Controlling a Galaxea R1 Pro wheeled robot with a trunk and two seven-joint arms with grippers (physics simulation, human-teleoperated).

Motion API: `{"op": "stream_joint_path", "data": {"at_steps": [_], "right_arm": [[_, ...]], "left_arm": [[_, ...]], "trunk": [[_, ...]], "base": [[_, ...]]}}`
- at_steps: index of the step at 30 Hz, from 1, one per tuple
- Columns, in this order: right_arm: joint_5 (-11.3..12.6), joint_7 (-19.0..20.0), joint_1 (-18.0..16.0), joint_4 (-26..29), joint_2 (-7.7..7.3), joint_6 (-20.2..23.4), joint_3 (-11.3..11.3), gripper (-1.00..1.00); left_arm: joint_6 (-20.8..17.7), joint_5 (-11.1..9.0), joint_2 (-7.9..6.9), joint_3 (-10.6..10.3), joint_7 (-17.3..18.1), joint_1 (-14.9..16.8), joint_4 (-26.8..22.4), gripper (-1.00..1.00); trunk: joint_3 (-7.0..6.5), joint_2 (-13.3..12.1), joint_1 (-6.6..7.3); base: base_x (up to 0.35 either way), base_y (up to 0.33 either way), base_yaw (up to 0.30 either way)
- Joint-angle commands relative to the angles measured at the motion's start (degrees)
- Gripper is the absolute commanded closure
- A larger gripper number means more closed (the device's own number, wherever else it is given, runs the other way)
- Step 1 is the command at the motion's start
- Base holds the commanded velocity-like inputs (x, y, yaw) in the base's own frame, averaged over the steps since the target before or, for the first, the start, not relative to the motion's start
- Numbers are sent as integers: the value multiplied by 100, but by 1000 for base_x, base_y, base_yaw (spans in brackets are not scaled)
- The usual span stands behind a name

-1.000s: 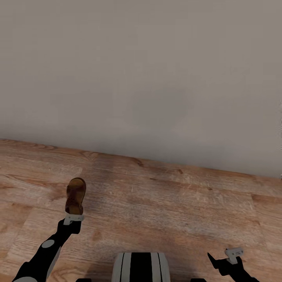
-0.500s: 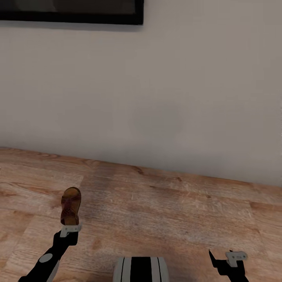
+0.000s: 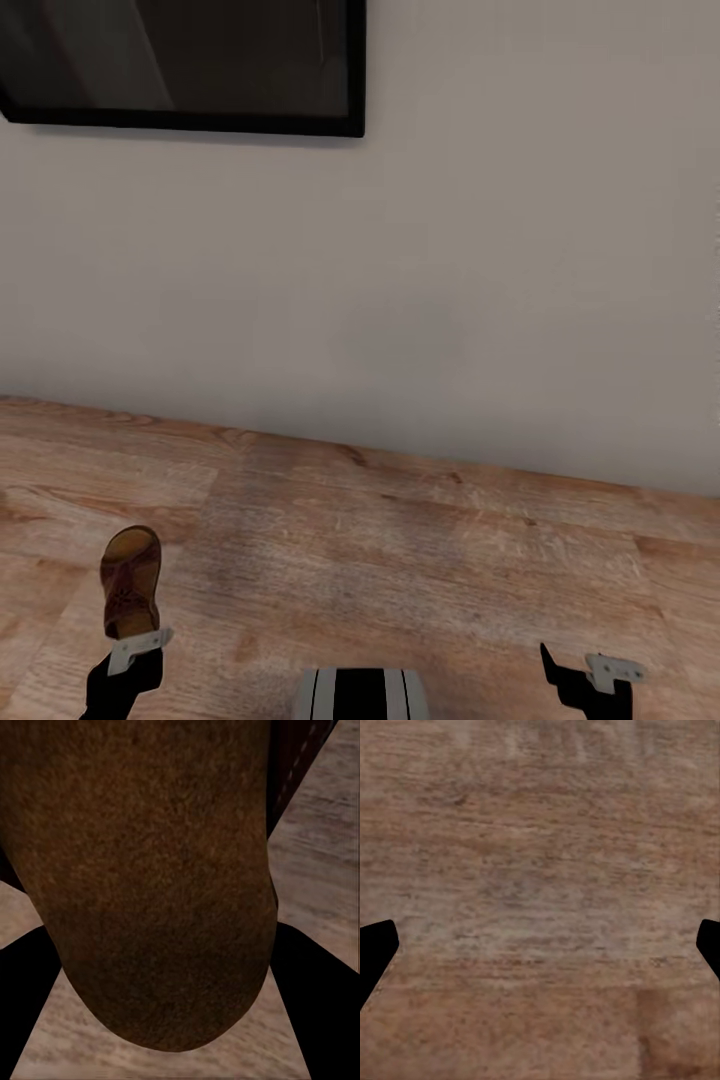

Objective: Pick up the two gym shoes and the two sandals from the corridor floor and place them onto the hallstand (shoe rack) in the corridor, making sure they are on the rack and not on the floor. Arrange them so the two gym shoes are next to each other and the two sandals are next to each other.

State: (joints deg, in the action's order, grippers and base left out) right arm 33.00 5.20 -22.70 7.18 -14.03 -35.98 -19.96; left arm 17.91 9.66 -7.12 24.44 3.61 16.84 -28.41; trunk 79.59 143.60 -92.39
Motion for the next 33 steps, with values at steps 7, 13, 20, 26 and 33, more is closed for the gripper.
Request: {"op": "stream_joint_path", "data": {"at_steps": [7,13,20,26,33], "right_arm": [[69,57,2,-14,203,-17,-8,-100],[76,51,2,-61,215,-23,-8,-100],[76,59,2,-149,226,-18,-16,-100],[75,60,2,-155,228,-15,-17,-100],[59,64,2,-155,234,-15,-17,-100]], "left_arm": [[28,53,1,74,43,-13,59,100],[52,54,8,70,44,-14,167,100],[71,54,9,70,44,-14,253,100],[72,48,14,70,44,-14,264,100],[72,45,13,70,44,-14,265,100]], "trunk": [[-215,-8,19],[-401,-16,34],[-619,-26,52],[-805,-34,68],[-999,-252,190]], "base": [[0,0,0],[0,0,0],[0,0,0],[0,0,0],[0,0,0]]}}
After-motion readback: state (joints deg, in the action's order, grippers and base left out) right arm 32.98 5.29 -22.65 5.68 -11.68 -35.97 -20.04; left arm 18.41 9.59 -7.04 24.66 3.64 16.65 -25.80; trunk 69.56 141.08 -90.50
